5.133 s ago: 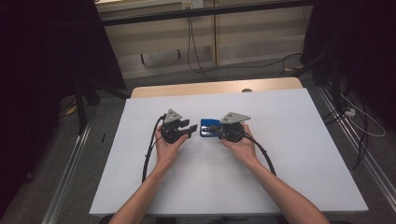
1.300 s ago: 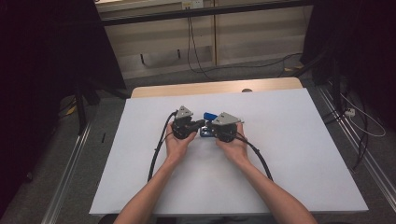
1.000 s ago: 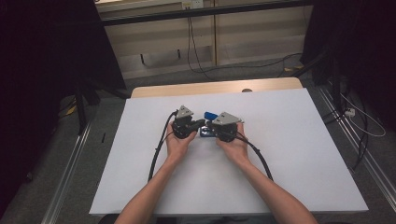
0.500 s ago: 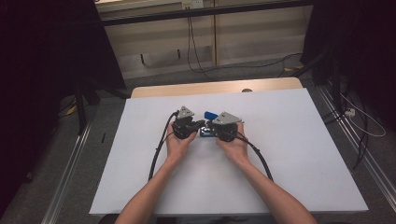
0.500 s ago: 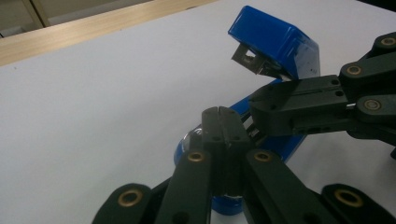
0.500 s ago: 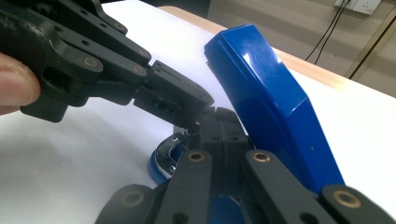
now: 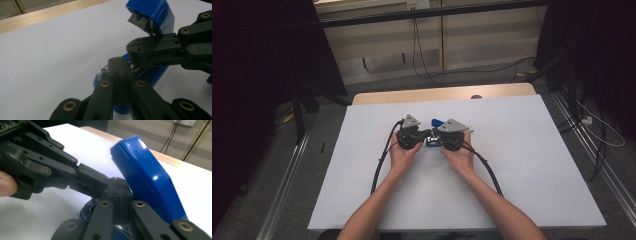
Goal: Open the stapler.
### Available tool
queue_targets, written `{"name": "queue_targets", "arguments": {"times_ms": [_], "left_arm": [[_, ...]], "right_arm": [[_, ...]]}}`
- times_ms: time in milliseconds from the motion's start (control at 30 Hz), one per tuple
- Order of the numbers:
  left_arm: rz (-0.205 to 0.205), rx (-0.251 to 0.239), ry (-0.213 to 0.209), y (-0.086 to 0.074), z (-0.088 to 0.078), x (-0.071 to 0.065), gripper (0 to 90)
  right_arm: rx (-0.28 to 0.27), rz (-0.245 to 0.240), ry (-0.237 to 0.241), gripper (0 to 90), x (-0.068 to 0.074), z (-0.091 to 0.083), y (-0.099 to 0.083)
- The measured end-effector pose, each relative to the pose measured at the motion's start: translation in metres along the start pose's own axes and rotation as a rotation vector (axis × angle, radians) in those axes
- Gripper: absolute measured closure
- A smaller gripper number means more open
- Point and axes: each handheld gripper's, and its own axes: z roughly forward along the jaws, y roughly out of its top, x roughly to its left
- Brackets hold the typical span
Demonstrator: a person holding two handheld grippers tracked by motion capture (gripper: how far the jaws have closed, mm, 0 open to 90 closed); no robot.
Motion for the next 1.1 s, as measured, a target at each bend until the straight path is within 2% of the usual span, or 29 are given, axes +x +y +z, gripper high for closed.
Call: {"name": "queue_targets", "arguments": {"times_ms": [233,400,533,800,1100], "left_arm": [[0.023,0.004,0.020,0.0007,-0.0001,-0.0029,90.0],[0.023,0.001,0.019,0.0001,-0.0003,-0.0026,90.0],[0.005,-0.019,0.017,-0.0028,-0.0005,-0.0021,90.0],[0.008,-0.017,0.020,-0.0025,-0.0005,-0.0027,90.0],[0.011,-0.018,0.011,-0.0028,-0.0007,-0.0010,90.0]], "right_arm": [[-0.014,-0.001,-0.013,90.0,-0.0009,-0.0002,0.0049],[-0.019,-0.005,-0.018,90.0,-0.0030,-0.0024,0.0062],[-0.016,-0.006,-0.022,90.0,-0.0045,-0.0041,0.0072],[-0.028,0.006,-0.032,90.0,-0.0059,-0.0054,0.0080],[-0.025,0.018,-0.023,90.0,-0.0070,-0.0063,0.0085]]}}
